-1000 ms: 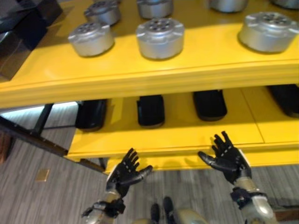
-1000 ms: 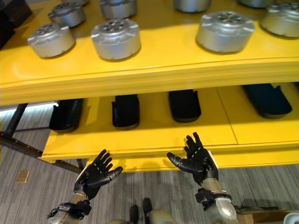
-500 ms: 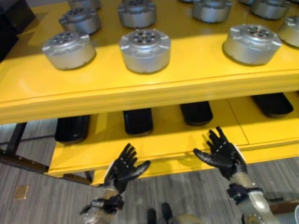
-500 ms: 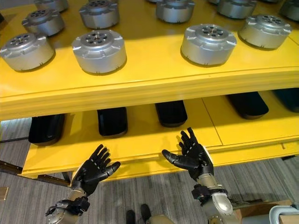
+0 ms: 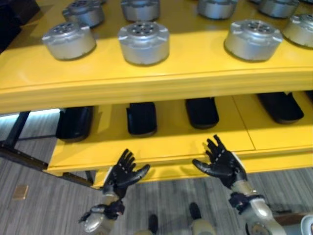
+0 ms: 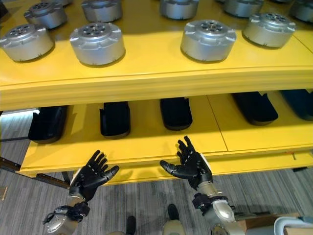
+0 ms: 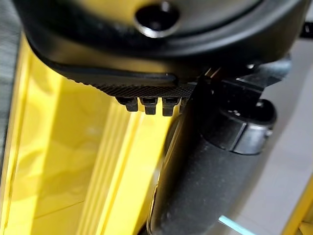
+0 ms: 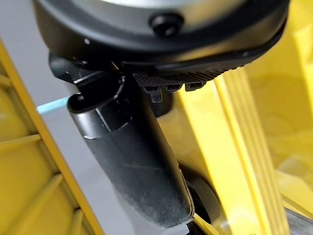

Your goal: Move parts from the plastic box to the shelf.

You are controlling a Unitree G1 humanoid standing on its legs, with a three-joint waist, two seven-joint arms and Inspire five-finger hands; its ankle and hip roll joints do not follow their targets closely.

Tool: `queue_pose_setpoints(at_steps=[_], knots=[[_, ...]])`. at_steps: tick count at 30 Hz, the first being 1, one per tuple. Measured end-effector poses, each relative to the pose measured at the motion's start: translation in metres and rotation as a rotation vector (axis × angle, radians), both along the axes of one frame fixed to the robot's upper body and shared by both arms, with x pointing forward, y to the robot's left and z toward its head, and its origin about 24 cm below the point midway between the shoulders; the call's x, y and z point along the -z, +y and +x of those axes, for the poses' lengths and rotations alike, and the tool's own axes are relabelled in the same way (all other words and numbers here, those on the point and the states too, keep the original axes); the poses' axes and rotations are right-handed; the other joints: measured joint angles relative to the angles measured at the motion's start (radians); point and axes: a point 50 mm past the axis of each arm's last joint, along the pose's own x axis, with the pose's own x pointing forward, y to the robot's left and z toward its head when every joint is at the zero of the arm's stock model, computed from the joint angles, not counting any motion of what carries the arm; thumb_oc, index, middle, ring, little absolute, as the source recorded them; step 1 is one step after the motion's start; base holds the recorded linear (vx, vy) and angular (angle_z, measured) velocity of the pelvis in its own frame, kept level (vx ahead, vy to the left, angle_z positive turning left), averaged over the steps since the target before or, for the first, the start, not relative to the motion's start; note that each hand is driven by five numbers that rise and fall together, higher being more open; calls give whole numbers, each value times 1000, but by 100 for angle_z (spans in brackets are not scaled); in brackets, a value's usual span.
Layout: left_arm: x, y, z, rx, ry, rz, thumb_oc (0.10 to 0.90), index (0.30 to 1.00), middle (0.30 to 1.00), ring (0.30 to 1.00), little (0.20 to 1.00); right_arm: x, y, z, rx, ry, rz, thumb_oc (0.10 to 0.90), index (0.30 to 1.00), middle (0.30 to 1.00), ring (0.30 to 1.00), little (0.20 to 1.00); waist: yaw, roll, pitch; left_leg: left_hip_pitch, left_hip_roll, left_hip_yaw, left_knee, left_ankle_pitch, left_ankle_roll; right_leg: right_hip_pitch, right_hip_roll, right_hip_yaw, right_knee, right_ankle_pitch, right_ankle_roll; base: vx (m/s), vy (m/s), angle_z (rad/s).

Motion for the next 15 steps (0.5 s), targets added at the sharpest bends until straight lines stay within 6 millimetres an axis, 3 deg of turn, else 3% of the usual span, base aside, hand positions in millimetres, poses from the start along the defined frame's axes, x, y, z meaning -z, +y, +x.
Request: queue_pose_setpoints(at_steps=[6,11,15], knots=[[2,-10,3,33,10,-22,900,1000,1000,1000,1000,-8,-23,1,73,-21,-66,900,1000,1000,1000,1000,-6,25,-5,-17,86,-22,-16,14,-16,19,80,-55,-57,40,-55,-38,-125,13],[-2,-12,9,51,-12,-25,900,1000,1000,1000,1000,-21,-38,4,59,-58,-298,900,1000,1000,1000,1000,-9,46,-5,-14,79,-30,-20,12,-41,22,70,-69,-42,26,-55,-10,-37,10],[-2,-11,9,54,-16,-25,900,1000,1000,1000,1000,-47,-49,6,89,-159,-481,900,1000,1000,1000,1000,-20,48,-4,-13,59,-23,-28,14,-42,14,51,-68,-24,14,-40,2,7,3]])
